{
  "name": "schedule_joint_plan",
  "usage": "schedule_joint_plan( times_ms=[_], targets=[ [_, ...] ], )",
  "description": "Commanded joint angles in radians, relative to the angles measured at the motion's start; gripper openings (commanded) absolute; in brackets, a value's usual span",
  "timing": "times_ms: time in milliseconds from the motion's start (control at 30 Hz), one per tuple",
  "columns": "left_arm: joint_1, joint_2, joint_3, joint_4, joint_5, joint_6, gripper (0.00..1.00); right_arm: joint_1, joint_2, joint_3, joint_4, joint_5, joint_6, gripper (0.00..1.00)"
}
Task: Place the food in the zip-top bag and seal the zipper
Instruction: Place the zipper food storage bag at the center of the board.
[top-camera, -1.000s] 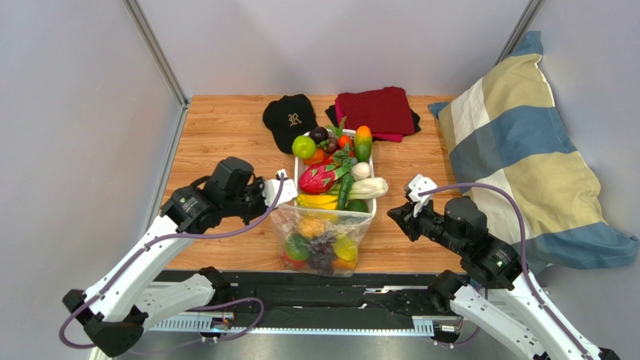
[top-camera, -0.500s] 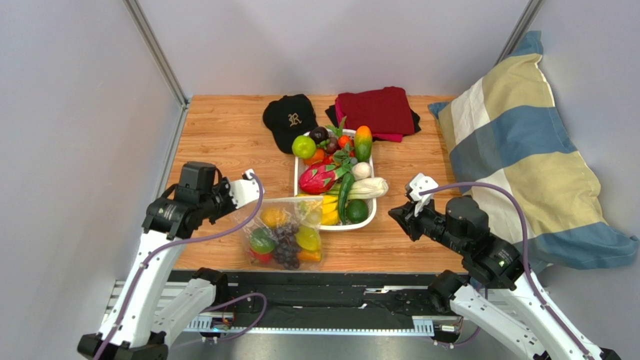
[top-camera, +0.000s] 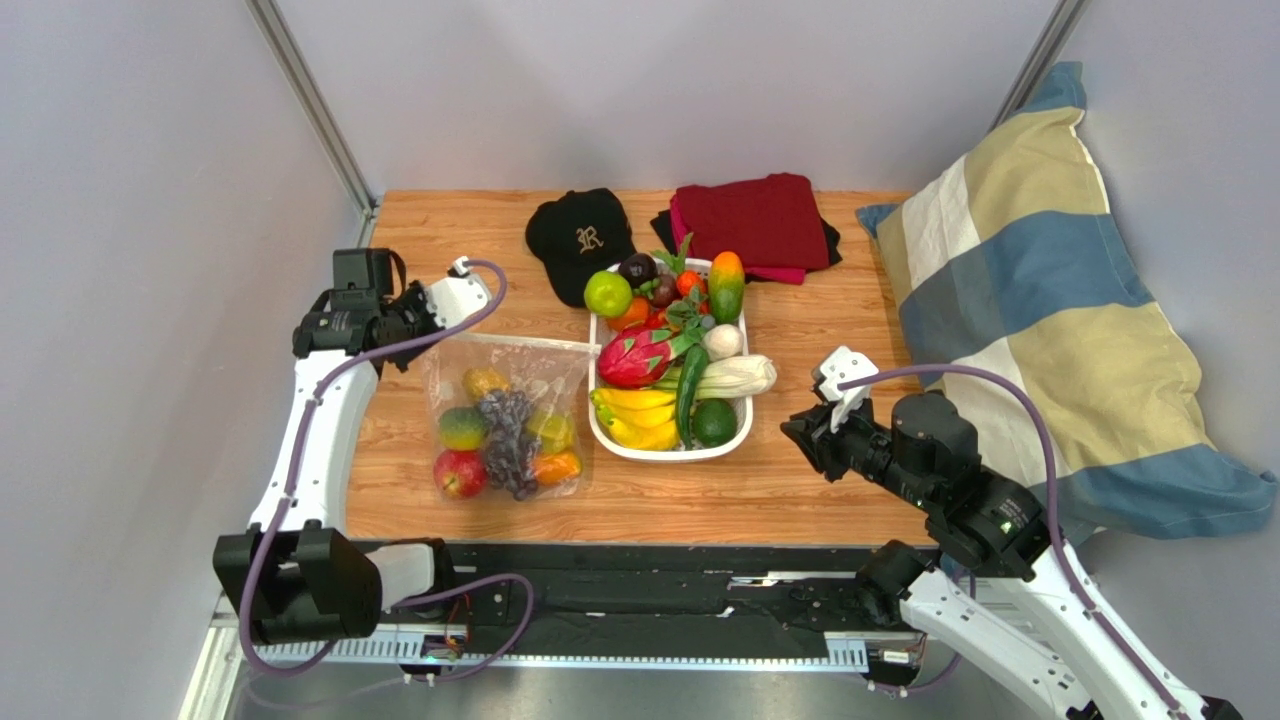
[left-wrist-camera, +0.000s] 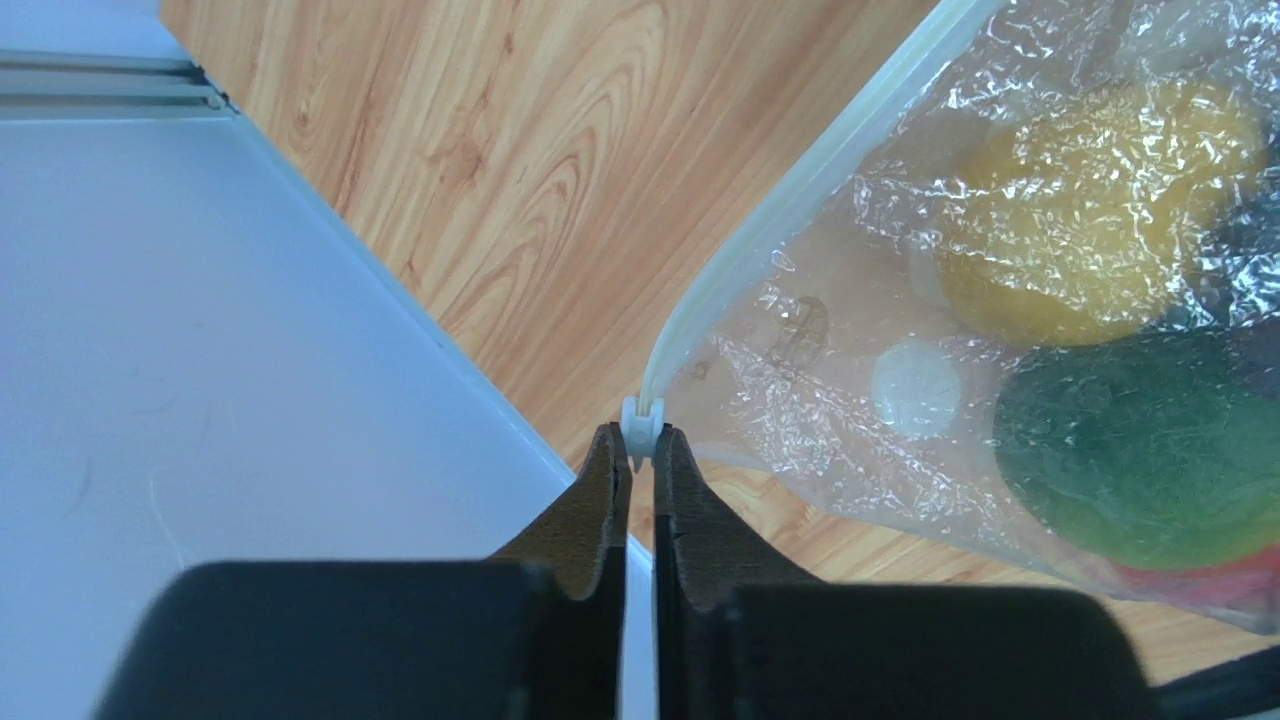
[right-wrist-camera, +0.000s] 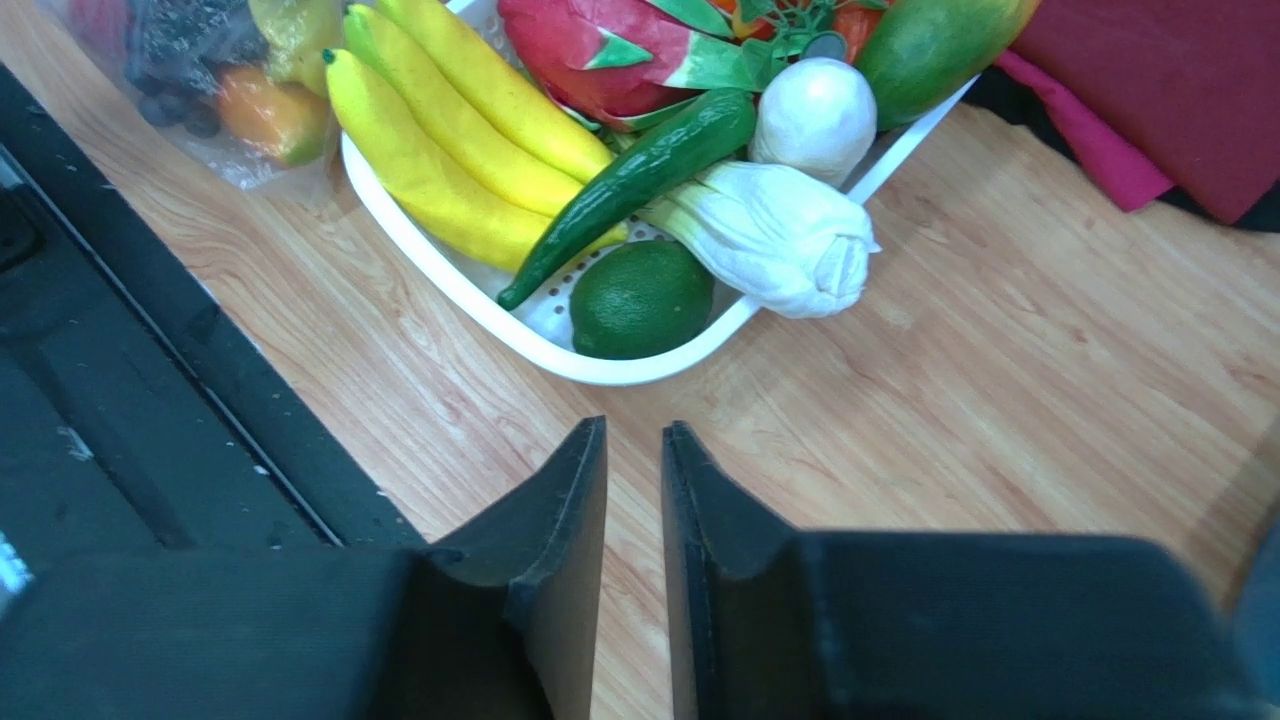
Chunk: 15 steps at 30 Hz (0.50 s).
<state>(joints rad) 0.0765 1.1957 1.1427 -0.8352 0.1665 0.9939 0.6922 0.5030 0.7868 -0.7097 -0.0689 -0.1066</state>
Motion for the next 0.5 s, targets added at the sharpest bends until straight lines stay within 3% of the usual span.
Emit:
schedule_joint_plan(
  times_ms=[0, 33, 67, 100, 133, 167, 267, 467],
  targets=[
    [0.038, 0.036, 0.061, 0.078, 0.014, -0.023, 0.26, -0.003, -0.007, 0.052, -0.004, 0.053, -0.042, 0.31],
    [0.051, 0.051, 0.081, 0.065, 0.051, -0.079, 0.52, -0.002, -0.003, 0.057, -0.005, 0.066, -0.045, 0.38],
    [0.06, 0.059, 0.104, 0.048, 0.073, -0.115, 0.69, -0.003, -0.001, 0.068, -0.007, 0.102, -0.056, 0.53],
    [0.068, 0.064, 0.151, 0.012, 0.097, -0.148, 0.88, -0.003, 0.0, 0.075, -0.008, 0.113, -0.057, 0.6],
    [0.071, 0.07, 0.173, -0.005, 0.134, -0.219, 0.99, -0.005, 0.0, 0.08, -0.008, 0.121, -0.062, 0.67],
    [0.071, 0.07, 0.192, -0.022, 0.154, -0.253, 0.99, -0.017, -0.003, 0.092, -0.014, 0.132, -0.068, 0.8],
    [0.071, 0.068, 0.276, -0.083, 0.211, -0.414, 0.99, -0.049, -0.006, 0.112, -0.036, 0.17, -0.058, 1.0],
    [0.071, 0.047, 0.419, -0.24, 0.366, -0.667, 0.99, -0.164, -0.017, 0.18, -0.115, 0.195, -0.027, 1.0]
  ],
)
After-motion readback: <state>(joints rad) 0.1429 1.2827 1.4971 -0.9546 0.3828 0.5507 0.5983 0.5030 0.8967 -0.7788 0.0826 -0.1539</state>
